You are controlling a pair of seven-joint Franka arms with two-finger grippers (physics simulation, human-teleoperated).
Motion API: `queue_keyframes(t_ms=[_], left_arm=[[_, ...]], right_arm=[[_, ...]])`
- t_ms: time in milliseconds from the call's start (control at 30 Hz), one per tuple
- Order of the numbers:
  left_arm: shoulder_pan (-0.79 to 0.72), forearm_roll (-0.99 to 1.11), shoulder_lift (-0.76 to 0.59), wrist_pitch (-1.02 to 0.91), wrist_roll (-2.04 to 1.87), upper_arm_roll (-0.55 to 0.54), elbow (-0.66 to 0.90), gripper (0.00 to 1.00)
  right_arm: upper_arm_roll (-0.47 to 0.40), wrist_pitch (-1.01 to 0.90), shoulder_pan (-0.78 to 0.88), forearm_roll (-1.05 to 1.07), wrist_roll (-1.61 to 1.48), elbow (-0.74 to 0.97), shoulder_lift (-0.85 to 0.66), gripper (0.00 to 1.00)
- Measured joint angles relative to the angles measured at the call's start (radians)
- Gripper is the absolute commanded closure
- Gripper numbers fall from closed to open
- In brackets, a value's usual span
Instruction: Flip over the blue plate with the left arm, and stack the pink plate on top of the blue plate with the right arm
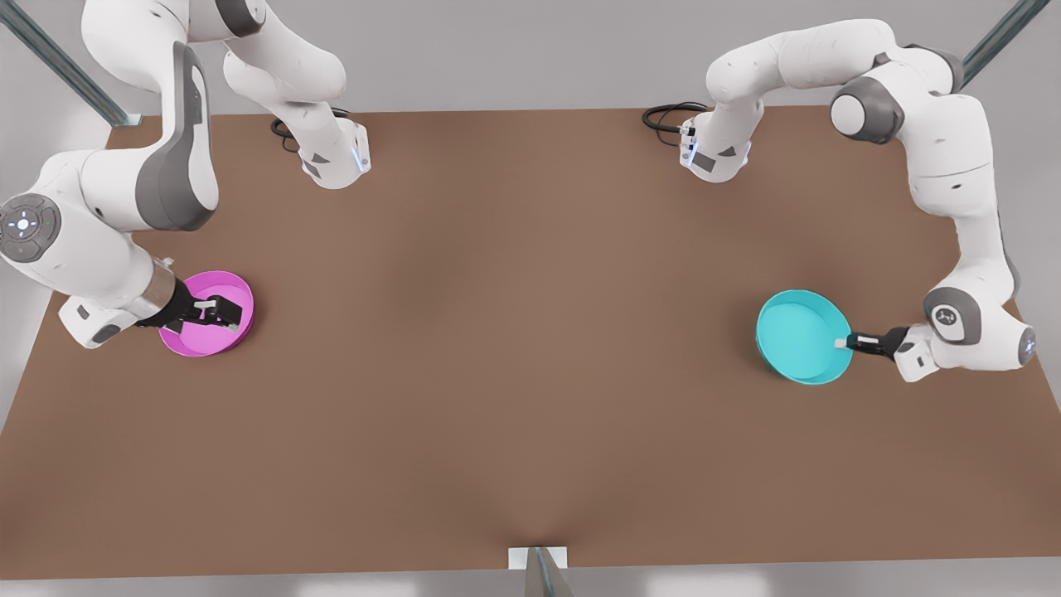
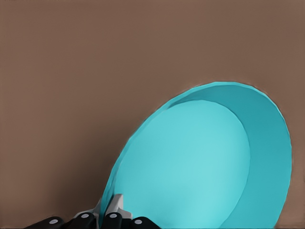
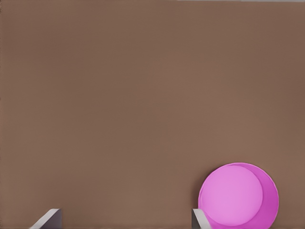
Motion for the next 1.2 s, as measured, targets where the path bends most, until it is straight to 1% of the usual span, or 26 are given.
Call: queue_keyframes(t_ms=[133, 167, 233, 267, 300, 367, 433, 533, 733, 1000, 1200], left_arm=[[-0.019, 0.108, 0.0, -0.039, -0.038, -0.009, 0.071, 0.79], [-0.075, 0.135, 0.0, -0.042, -0.038, -0.002, 0.077, 0.79], [-0.091, 0.2, -0.009, -0.043, -0.074, -0.004, 0.079, 0.79], [-0.147, 0.236, -0.023, -0.043, -0.083, 0.0, 0.079, 0.79], [-0.172, 0.275, -0.041, -0.065, -0.113, 0.001, 0.079, 0.79], [-0.181, 0.346, -0.056, -0.082, -0.137, -0.005, 0.079, 0.79], [-0.249, 0.405, -0.065, -0.102, -0.161, 0.0, 0.105, 0.79], [-0.344, 0.505, -0.064, -0.193, -0.226, 0.001, 0.161, 0.79], [-0.518, 0.663, -0.064, -0.333, -0.39, 0.0, 0.222, 0.79], [-0.769, 0.922, -0.064, -0.458, -0.745, 0.001, 0.225, 0.79], [-0.913, 1.089, -0.054, -0.536, -0.957, 0.001, 0.22, 0.79]], right_arm=[[0.0, -0.002, -0.002, 0.0, 0.001, 0.0, 0.0, 0.0], [0.0, -0.002, -0.001, 0.0, 0.001, -0.001, 0.0, 0.0], [0.0, -0.004, 0.0, -0.008, 0.0, -0.001, -0.001, 0.0], [0.0, -0.005, 0.0, -0.001, 0.0, -0.001, 0.0, 0.0], [0.0, -0.005, -0.004, -0.001, 0.0, -0.001, 0.0, 0.0], [0.0, -0.005, -0.003, -0.003, 0.0, -0.001, 0.0, 0.0], [0.0, -0.005, -0.005, -0.003, 0.0, -0.001, 0.0, 0.0], [-0.001, -0.005, -0.004, 0.0, 0.0, -0.001, 0.0, 0.0], [-0.001, -0.005, -0.005, -0.002, 0.001, -0.001, 0.001, 0.0], [-0.002, -0.004, -0.003, -0.01, 0.003, -0.001, 0.014, 0.0], [-0.002, 0.0, -0.021, -0.001, 0.0, -0.001, 0.043, 0.0]])
